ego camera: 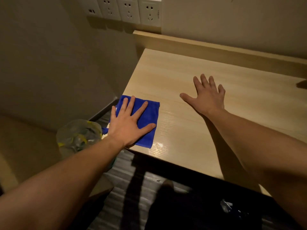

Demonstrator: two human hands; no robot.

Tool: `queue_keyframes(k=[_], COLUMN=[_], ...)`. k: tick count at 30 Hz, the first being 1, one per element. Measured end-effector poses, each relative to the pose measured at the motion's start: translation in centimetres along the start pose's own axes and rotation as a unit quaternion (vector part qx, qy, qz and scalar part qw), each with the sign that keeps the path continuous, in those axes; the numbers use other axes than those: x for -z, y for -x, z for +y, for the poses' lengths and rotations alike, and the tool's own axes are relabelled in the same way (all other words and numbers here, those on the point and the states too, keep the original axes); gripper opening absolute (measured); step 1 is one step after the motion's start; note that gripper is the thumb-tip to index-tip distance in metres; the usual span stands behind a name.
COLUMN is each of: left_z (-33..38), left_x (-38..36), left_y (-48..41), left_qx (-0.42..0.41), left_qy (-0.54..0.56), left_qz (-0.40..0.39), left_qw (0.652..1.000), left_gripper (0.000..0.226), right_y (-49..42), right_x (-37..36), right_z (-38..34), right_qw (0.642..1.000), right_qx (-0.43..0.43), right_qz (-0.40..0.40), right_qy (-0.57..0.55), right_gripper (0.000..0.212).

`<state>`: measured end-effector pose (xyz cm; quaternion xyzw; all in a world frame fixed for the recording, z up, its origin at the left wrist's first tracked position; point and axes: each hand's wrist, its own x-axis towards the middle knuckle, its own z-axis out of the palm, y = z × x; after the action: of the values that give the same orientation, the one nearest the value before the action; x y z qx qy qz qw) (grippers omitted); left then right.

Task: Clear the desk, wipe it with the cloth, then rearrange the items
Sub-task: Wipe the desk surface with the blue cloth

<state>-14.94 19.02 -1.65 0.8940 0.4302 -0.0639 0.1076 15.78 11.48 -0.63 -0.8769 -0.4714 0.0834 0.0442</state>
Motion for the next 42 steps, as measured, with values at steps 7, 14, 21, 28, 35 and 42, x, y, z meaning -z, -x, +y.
queue_keyframes(k=[7,14,21,28,35,42], left_z=[-0.1,2.3,5.7,10.4,12.7,4.9], left_x=[-1.9,-2.6,3.7,8.7,5.2,5.5], left_y=[4.6,8.3,3.2,-14.6,-22.4,-17.6], left_qx=[0.011,0.061,0.109,-0.013,-0.088,-0.075], left_qy=[0.025,0.162,0.46,0.261,0.058,0.068], left_qz=[0.038,0.11,0.138,0.143,-0.027,0.067], left_qw=[0.999,0.979,0.871,0.954,0.994,0.993], left_gripper=[0.08,0.062,0.044,0.033,0.068,0.068], right_y=[0.7,1.4,1.7,1.3,0.8,0.6], right_x=[-1.0,-1.5,-1.6,-1.1,-1.1,-0.7], right_z=[-0.5,-0.8,-0.8,-1.1,-0.5,-0.9], right_qw=[1.0,1.0,1.0,0.999,0.997,0.986], right_qx=[0.008,0.015,0.013,-0.022,-0.049,0.008], right_qz=[0.001,-0.001,0.0,0.008,0.031,0.123], right_qy=[-0.004,-0.003,-0.009,-0.025,-0.058,-0.109], right_gripper=[0.102,0.101,0.099,0.109,0.111,0.069])
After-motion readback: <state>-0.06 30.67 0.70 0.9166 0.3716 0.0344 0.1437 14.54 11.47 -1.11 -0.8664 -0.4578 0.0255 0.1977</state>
